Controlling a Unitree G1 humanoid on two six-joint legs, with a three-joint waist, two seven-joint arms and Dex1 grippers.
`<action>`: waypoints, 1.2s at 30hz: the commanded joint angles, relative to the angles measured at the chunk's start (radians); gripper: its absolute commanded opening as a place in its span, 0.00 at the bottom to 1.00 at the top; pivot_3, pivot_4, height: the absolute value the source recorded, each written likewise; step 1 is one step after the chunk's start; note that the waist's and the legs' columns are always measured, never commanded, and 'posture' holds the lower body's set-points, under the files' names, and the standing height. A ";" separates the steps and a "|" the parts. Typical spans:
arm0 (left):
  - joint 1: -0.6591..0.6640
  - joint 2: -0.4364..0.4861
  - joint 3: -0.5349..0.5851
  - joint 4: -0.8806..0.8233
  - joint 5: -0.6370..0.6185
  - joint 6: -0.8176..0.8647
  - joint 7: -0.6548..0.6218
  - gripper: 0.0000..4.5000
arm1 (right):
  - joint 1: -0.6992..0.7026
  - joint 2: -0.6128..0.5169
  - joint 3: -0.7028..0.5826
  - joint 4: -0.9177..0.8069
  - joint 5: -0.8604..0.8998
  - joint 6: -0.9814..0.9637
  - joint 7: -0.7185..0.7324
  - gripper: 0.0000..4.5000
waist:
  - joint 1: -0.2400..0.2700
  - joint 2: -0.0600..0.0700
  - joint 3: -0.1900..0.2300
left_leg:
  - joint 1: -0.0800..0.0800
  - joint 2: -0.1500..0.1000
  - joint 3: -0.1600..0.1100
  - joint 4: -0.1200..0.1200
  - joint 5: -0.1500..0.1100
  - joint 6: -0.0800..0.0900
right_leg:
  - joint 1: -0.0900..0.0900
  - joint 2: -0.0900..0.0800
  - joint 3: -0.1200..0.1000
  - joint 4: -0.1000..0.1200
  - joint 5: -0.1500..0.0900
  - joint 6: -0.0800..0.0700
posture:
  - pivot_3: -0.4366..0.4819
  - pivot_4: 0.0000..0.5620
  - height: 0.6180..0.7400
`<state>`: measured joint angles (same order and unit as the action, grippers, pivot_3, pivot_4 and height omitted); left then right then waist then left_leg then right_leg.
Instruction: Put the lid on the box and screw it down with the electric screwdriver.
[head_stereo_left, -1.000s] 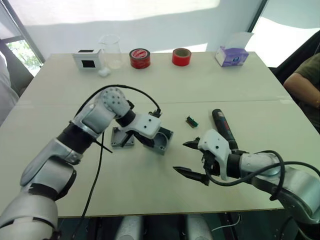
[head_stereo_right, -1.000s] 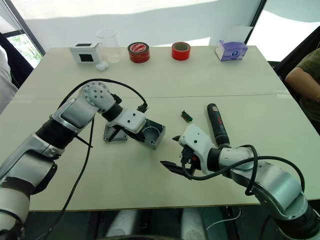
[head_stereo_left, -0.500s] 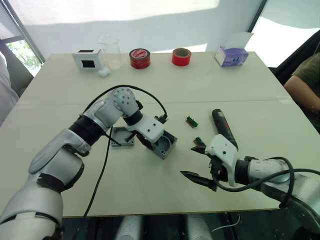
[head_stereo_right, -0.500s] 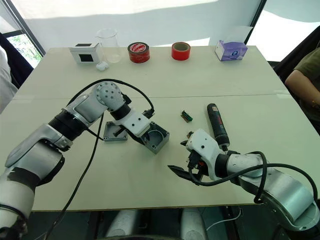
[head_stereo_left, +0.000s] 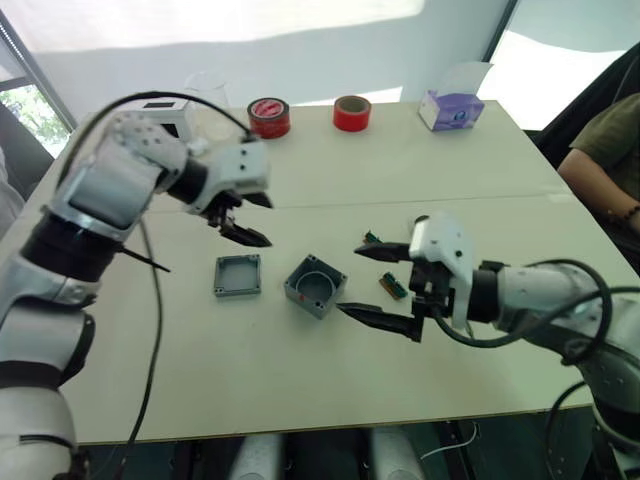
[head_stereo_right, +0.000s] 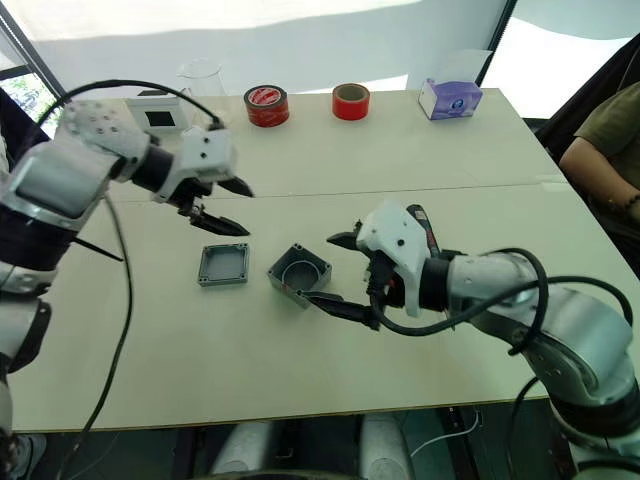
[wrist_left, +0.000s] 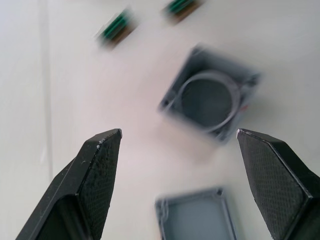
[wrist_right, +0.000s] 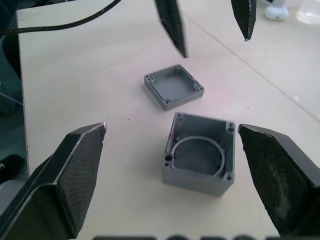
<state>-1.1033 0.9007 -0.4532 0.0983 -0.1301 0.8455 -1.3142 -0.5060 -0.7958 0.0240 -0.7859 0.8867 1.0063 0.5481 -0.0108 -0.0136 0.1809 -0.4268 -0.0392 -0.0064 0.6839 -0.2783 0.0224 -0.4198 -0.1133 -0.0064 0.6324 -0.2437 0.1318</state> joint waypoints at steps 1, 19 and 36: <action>0.004 0.018 0.066 -0.158 -0.019 0.435 0.121 0.83 | -0.064 0.027 0.086 0.010 -0.086 -0.055 0.012 1.00 | 0.003 0.000 0.000 | 0.000 0.000 0.000 0.000 0.000 0.000 | 0.000 0.000 0.000 0.000 0.000 0.000 | 0.48 0.27 1.00; 0.228 -0.027 0.247 -0.038 -0.449 0.769 0.745 0.83 | 0.051 0.116 0.305 0.091 -0.408 -0.283 0.095 1.00 | 0.014 -0.004 0.000 | 0.000 -0.002 0.001 0.000 0.004 -0.007 | -0.003 -0.003 0.001 0.003 0.000 0.000 | 0.48 0.27 1.00; 0.243 -0.185 0.333 0.147 -0.858 0.769 1.344 0.69 | -0.037 0.181 0.233 0.062 -0.380 -0.108 0.040 1.00 | 0.023 -0.003 -0.002 | 0.003 -0.004 0.000 0.000 0.006 -0.010 | -0.003 -0.005 0.003 0.012 0.000 0.000 | 0.48 0.27 1.00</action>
<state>-0.8894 0.7226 -0.1028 0.2332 -0.9045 1.6033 -0.0074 -0.5344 -0.6239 0.2906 -0.6740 0.4967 0.8882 0.6014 0.0117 -0.0164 0.1787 -0.4240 -0.0437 -0.0063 0.6837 -0.2717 0.0107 -0.4235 -0.1180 -0.0033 0.6453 -0.2439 0.1315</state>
